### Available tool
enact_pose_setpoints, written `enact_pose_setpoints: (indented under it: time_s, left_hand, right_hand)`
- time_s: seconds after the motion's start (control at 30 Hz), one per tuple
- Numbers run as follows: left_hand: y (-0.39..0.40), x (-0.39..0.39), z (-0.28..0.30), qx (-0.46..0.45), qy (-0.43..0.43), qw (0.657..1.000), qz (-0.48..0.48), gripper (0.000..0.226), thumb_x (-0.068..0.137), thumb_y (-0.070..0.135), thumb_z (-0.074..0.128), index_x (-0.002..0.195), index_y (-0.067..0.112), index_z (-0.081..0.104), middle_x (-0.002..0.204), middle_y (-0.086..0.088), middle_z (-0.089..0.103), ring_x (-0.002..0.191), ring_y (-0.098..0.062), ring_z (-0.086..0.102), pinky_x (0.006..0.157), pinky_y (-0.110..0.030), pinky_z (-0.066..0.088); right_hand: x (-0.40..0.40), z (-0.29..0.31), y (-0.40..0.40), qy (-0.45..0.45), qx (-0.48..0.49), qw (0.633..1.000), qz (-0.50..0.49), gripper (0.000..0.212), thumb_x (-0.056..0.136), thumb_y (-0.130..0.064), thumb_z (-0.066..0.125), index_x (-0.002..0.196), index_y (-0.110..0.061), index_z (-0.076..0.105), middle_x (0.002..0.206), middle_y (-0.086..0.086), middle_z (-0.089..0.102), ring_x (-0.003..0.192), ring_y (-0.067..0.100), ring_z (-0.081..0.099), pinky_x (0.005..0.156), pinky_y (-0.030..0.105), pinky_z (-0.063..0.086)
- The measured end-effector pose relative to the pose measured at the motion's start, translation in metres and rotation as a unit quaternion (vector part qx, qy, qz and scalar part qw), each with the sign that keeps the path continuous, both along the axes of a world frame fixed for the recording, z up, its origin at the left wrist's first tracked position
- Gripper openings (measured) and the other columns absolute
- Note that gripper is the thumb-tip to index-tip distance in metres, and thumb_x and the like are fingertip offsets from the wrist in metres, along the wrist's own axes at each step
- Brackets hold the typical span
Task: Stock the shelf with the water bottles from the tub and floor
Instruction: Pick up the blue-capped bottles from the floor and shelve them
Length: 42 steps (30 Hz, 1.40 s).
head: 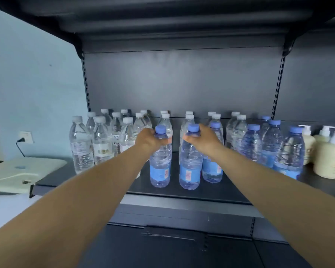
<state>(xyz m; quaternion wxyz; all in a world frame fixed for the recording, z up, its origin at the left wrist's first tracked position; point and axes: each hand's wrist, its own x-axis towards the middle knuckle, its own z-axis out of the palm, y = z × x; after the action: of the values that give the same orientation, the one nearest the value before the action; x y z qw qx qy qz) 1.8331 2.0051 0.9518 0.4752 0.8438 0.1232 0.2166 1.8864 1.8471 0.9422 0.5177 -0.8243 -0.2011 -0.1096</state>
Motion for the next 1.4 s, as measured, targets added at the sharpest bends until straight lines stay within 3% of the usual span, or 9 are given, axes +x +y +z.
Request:
enact_pose_setpoints:
  time_s: [0.1, 0.23, 0.37, 0.6, 0.73, 1.0, 1.1, 1.23, 1.4]
  left_hand:
    - [0.017, 0.029, -0.003, -0.031, 0.000, 0.999, -0.023, 0.043, 0.077, 0.021, 0.076, 0.115, 0.005, 0.061, 0.107, -0.006, 0.063, 0.101, -0.020, 0.059, 0.083, -0.021, 0.037]
    - [0.025, 0.056, 0.000, -0.034, 0.031, 0.997, -0.065, 0.045, 0.075, 0.021, 0.078, 0.114, 0.006, 0.061, 0.116, -0.008, 0.064, 0.103, -0.021, 0.061, 0.085, -0.023, 0.042]
    - [0.030, 0.070, 0.001, -0.028, 0.056, 0.994, -0.093, 0.048, 0.072, 0.018, 0.079, 0.115, 0.006, 0.061, 0.111, -0.006, 0.064, 0.104, -0.024, 0.062, 0.090, -0.029, 0.048]
    - [0.040, 0.074, 0.004, -0.047, 0.075, 0.988, -0.127, 0.051, 0.074, 0.017, 0.078, 0.119, 0.008, 0.057, 0.118, -0.008, 0.064, 0.107, -0.023, 0.061, 0.096, -0.035, 0.048]
    - [0.039, 0.074, 0.006, -0.043, 0.077, 0.988, -0.126, 0.052, 0.076, 0.016, 0.076, 0.122, 0.006, 0.054, 0.122, -0.007, 0.061, 0.108, -0.022, 0.059, 0.093, -0.032, 0.046]
    - [0.037, 0.067, 0.010, -0.042, 0.090, 0.986, -0.132, 0.045, 0.081, 0.014, 0.071, 0.122, 0.004, 0.054, 0.109, -0.005, 0.060, 0.092, -0.016, 0.055, 0.081, -0.025, 0.043]
    - [0.037, 0.067, 0.010, -0.049, 0.088, 0.986, -0.132, 0.044, 0.082, 0.014, 0.070, 0.122, 0.004, 0.054, 0.106, -0.004, 0.060, 0.091, -0.015, 0.056, 0.080, -0.024, 0.043]
    - [0.035, 0.074, 0.005, -0.025, 0.077, 0.991, -0.108, 0.046, 0.080, 0.018, 0.073, 0.121, 0.005, 0.056, 0.118, -0.008, 0.062, 0.095, -0.019, 0.057, 0.082, -0.027, 0.042]
    - [0.032, 0.067, 0.005, 0.073, 0.077, 0.992, -0.071, 0.058, 0.080, 0.033, 0.072, 0.127, 0.006, 0.051, 0.127, -0.008, 0.055, 0.115, -0.026, 0.054, 0.097, -0.030, 0.041]
  right_hand:
    - [0.025, -0.012, 0.017, 0.000, -0.023, 0.999, -0.035, 0.040, 0.084, -0.027, 0.067, 0.118, -0.010, 0.055, 0.116, 0.007, 0.063, 0.109, 0.025, 0.058, 0.094, 0.034, 0.044]
    - [0.043, -0.011, 0.030, -0.004, -0.043, 0.996, -0.073, 0.042, 0.086, -0.028, 0.065, 0.121, -0.008, 0.052, 0.117, 0.007, 0.060, 0.110, 0.025, 0.056, 0.091, 0.032, 0.042]
    - [0.048, -0.010, 0.037, -0.003, -0.066, 0.994, -0.089, 0.042, 0.086, -0.030, 0.064, 0.122, -0.013, 0.049, 0.107, 0.000, 0.057, 0.099, 0.018, 0.054, 0.082, 0.027, 0.039]
    - [0.051, -0.013, 0.025, 0.032, 0.015, 0.997, -0.069, 0.042, 0.084, -0.024, 0.067, 0.121, -0.014, 0.052, 0.114, 0.002, 0.060, 0.106, 0.018, 0.057, 0.088, 0.028, 0.043]
    - [0.050, -0.013, 0.028, 0.033, 0.021, 0.997, -0.072, 0.041, 0.083, -0.025, 0.068, 0.119, -0.017, 0.051, 0.118, 0.003, 0.060, 0.110, 0.021, 0.056, 0.097, 0.036, 0.045]
    - [0.049, -0.012, 0.032, 0.021, -0.003, 0.997, -0.073, 0.043, 0.086, -0.025, 0.064, 0.123, -0.013, 0.048, 0.121, 0.005, 0.058, 0.113, 0.023, 0.054, 0.097, 0.035, 0.043]
    - [0.048, -0.012, 0.032, 0.019, -0.006, 0.997, -0.070, 0.043, 0.087, -0.026, 0.063, 0.124, -0.013, 0.047, 0.121, 0.004, 0.056, 0.113, 0.022, 0.053, 0.090, 0.031, 0.041]
    - [0.045, -0.014, 0.031, 0.010, -0.024, 0.997, -0.068, 0.047, 0.088, -0.030, 0.061, 0.127, -0.013, 0.043, 0.120, 0.004, 0.053, 0.113, 0.022, 0.051, 0.084, 0.027, 0.035]
    - [0.040, -0.014, 0.024, -0.027, -0.052, 0.996, -0.071, 0.050, 0.087, -0.031, 0.063, 0.126, -0.008, 0.043, 0.125, 0.009, 0.054, 0.115, 0.025, 0.051, 0.084, 0.026, 0.036]
